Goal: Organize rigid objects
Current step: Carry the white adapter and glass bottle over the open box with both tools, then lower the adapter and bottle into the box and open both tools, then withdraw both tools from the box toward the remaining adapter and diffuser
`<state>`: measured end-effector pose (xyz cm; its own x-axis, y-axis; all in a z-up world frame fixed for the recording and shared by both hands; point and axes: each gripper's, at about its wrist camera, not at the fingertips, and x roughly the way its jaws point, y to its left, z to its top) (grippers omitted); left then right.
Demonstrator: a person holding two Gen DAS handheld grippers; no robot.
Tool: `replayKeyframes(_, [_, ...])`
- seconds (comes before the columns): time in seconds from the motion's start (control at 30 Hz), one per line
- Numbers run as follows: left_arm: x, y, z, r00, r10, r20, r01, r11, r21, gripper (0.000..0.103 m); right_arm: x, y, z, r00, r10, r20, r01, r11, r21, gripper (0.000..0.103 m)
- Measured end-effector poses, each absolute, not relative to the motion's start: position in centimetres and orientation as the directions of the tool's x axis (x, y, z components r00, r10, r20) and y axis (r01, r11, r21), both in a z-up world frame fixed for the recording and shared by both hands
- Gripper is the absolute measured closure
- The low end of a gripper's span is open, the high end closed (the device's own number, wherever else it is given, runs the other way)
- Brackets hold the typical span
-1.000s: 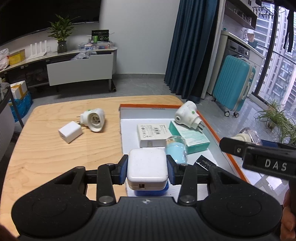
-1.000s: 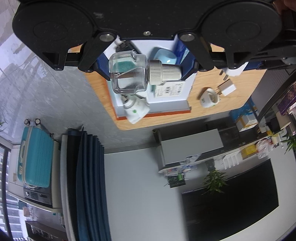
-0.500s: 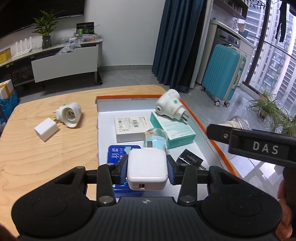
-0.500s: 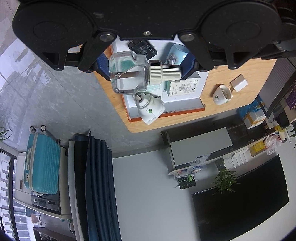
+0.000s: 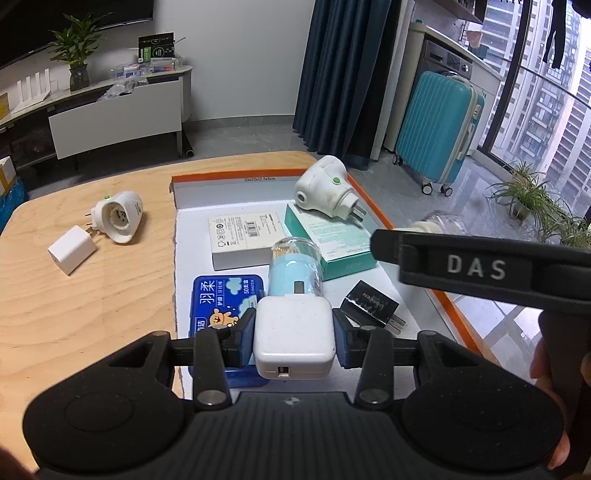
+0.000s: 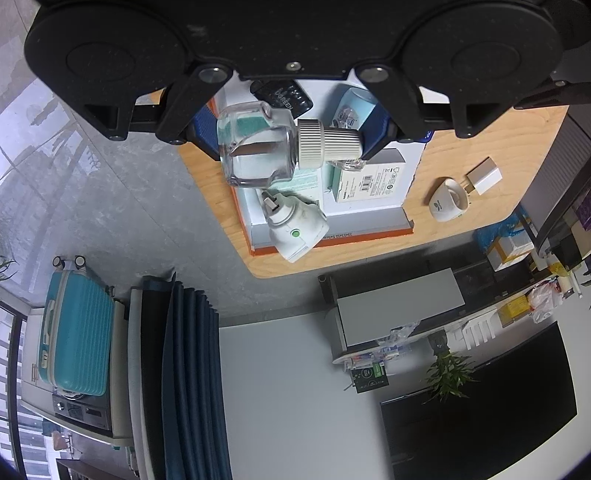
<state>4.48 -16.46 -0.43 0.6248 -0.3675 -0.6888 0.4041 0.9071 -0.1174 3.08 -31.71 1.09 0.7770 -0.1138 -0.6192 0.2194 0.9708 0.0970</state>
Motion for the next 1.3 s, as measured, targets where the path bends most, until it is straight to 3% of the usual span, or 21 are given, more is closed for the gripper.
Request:
replayKeyframes(0.63, [4.8,-18.2,-1.9,0.585,-0.384,-0.715,0.436,0.892,-0.121,0.061,5.2,-32.4,-0.3,0.756,-0.098,-0.648,0.194,0.978,0.078,0.010])
replayKeyframes(0.97, [4.7,-18.7,-2.2,0.548,-0.441,-0.711,0.478,0.862,-0.167,0.060,3.8,-33.6,1.7,0.808,-0.111,-0.579,0.224,0.966,0.127,0.011])
replayKeyframes(1.0, [4.6,-18.6,-2.2,0.542,-0.456,-0.706,0.483,0.857,-0.182,0.056,3.7,-33.6,1.8,0.810,-0.114,-0.575,0.229,0.965,0.130,0.011])
replayKeyframes(1.03, [4.6,-18.6,-2.0,0.542,-0.464,-0.701,0.482,0.855,-0.192,0.045,3.6,-33.6,2.0,0.811,-0.115,-0.573,0.230,0.964,0.132,0.011])
replayKeyframes(1.2, [4.4,-17.9,-1.3,0.571,-0.444,-0.691,0.460,0.870,-0.179,0.040,3.3,-32.9,2.5,0.816,-0.115,-0.567,0.219,0.969,0.118,0.011])
replayKeyframes(1.3, [4.6,-16.8,-0.8,0.597,-0.407,-0.691,0.418,0.893,-0.164,0.029,3.3,-32.4,2.7,0.818,-0.113,-0.564,0.211,0.971,0.112,0.011])
